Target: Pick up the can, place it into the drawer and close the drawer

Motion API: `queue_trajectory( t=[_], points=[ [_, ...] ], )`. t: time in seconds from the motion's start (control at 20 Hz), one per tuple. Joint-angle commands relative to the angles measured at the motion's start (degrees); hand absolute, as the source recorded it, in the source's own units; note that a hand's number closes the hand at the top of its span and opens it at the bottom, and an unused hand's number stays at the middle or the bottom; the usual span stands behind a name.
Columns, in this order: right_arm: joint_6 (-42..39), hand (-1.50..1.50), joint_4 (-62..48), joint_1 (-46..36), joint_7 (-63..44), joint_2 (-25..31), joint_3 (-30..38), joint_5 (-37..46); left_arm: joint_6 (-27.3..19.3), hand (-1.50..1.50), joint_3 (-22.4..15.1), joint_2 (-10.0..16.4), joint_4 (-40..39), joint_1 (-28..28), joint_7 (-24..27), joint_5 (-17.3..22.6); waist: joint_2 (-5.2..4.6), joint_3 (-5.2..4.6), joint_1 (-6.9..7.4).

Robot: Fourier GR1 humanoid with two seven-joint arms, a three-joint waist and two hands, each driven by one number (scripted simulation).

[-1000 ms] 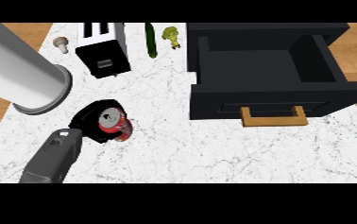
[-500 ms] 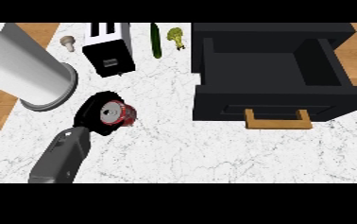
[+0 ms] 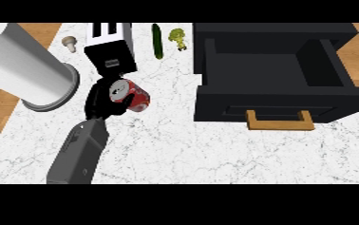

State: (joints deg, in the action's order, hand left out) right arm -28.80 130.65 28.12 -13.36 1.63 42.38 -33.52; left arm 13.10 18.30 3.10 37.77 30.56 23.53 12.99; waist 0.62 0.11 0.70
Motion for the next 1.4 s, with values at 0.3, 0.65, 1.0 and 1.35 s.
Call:
queue_trajectory(
  t=[0.3, 0.65, 1.0, 1.35],
  points=[
    [3.9, -1.50, 3.0, -1.8, -4.6, 1.4, -0.3, -1.3, -16.6, 1.50, -13.9, -3.1, 29.8, -2.1, -18.4, 4.3, -0.08, -0.06, 0.18],
    [0.0, -1.50, 1.0, 4.2, 3.4, -1.6, -3.9, 1.3, -28.1, 1.50, -20.5, -3.1, 40.9, -0.5, -27.1, 2.4, -0.37, -0.07, -1.34],
    [4.8, -1.50, 2.7, -3.1, -4.9, 1.0, -2.0, -0.8, -35.8, 1.50, -24.8, -3.1, 42.9, 7.2, -33.6, 0.3, -0.53, -0.10, -1.17],
    [3.7, -1.50, 0.9, -3.1, -3.0, 2.2, -1.0, -1.5, -38.7, 1.50, -22.6, -3.1, 32.3, 19.0, -33.2, 1.4, -0.68, -0.11, -1.69]
  ],
)
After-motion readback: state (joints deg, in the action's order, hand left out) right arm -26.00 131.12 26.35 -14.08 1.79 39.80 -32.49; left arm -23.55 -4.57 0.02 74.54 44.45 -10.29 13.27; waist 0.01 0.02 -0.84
